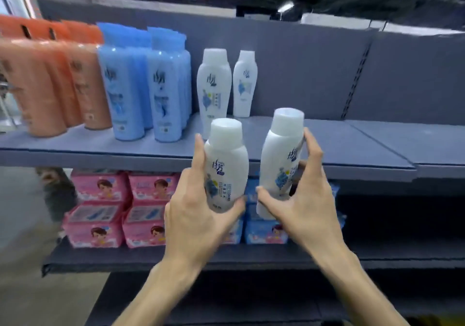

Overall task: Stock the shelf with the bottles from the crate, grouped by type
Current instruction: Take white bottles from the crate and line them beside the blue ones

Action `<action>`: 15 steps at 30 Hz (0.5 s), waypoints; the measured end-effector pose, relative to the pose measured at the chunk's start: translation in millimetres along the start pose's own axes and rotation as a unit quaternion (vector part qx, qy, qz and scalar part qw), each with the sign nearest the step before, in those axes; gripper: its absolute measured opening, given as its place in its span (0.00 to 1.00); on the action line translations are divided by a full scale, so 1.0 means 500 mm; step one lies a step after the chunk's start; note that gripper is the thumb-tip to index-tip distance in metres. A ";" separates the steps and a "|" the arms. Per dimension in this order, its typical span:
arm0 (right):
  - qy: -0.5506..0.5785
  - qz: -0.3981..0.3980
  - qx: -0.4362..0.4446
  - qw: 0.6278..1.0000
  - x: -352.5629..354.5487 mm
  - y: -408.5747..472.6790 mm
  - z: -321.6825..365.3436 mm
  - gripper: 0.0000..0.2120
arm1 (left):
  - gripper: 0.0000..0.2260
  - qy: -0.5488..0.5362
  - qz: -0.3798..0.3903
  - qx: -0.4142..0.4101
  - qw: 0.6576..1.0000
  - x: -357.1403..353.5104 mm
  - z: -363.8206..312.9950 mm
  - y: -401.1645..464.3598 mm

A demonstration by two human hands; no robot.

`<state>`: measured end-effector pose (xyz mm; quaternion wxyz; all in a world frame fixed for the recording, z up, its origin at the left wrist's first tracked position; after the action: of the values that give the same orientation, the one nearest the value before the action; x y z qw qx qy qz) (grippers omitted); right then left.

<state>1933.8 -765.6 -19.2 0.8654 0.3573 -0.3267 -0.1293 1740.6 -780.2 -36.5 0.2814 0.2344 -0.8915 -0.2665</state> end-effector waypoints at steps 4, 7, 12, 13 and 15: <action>-0.005 -0.059 0.043 0.997 0.077 0.099 0.015 0.55 | 0.52 0.004 -0.042 -0.051 0.998 0.005 -0.092 0.078; -0.034 -0.074 0.042 0.996 0.107 0.160 -0.002 0.54 | 0.52 0.005 -0.041 -0.056 0.998 -0.019 -0.132 0.128; -0.058 -0.043 -0.003 0.997 0.107 0.223 -0.069 0.54 | 0.52 0.032 -0.005 -0.005 0.999 -0.102 -0.146 0.198; -0.057 -0.035 -0.012 0.998 0.102 0.228 -0.082 0.54 | 0.51 0.043 0.000 0.003 0.999 -0.120 -0.145 0.209; -0.055 -0.023 -0.028 0.998 0.090 0.232 -0.104 0.54 | 0.50 0.063 0.009 0.020 0.998 -0.154 -0.139 0.230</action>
<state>2000.9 -675.9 56.1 0.8527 0.3324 -0.3618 -0.1776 1809.6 -674.5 53.0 0.3348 0.2479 -0.8793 -0.2309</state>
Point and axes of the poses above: each hand's wrist, its own y-axis towards the middle knuckle, its own x-axis out of the back of the hand, z = x × y, the point moved 4 cm from there along y, towards the middle knuckle, and after that the axes turned 9 degrees about x, right-handed, at the moved point
